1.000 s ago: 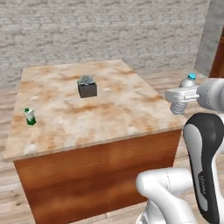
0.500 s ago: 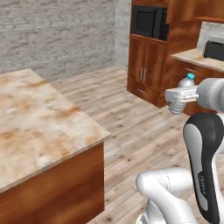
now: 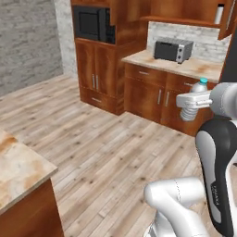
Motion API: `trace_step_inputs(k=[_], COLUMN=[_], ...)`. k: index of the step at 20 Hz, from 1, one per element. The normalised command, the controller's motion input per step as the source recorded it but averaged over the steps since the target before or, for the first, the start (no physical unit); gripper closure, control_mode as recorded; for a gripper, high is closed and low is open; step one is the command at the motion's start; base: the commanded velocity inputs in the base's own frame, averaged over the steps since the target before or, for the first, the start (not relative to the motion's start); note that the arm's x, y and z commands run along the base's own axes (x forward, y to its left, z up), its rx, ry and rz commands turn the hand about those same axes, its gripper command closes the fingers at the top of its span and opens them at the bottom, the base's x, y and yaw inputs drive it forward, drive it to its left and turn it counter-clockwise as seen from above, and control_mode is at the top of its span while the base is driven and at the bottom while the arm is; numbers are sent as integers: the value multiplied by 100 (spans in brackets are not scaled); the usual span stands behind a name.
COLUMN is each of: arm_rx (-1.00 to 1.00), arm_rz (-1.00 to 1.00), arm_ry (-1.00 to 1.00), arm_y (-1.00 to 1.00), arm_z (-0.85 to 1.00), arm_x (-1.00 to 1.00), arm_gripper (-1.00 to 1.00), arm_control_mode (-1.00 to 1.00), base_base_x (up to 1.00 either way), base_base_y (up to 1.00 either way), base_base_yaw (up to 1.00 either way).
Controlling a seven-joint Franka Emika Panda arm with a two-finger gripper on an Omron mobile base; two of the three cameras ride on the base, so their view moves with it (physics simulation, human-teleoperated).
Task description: Pick the milk, bottled water, water bottle from the counter and place them in the open cabinet.
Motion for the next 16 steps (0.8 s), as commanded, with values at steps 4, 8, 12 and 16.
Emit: trace_step_inputs(k=[4,8,12,16], arm_rx=[0,0,0,0], arm_rz=[0,0,0,0], arm_ry=[0,0,0,0], arm_y=[0,0,0,0], arm_z=[0,0,0,0], arm_x=[0,0,0,0], arm_gripper=[100,100,100,100], arm_control_mode=[100,100,100,100], base_base_x=[31,49,91,100], base_base_y=[-44,-32,-7,0], base_base_yaw=[-30,-18,-14,-13])
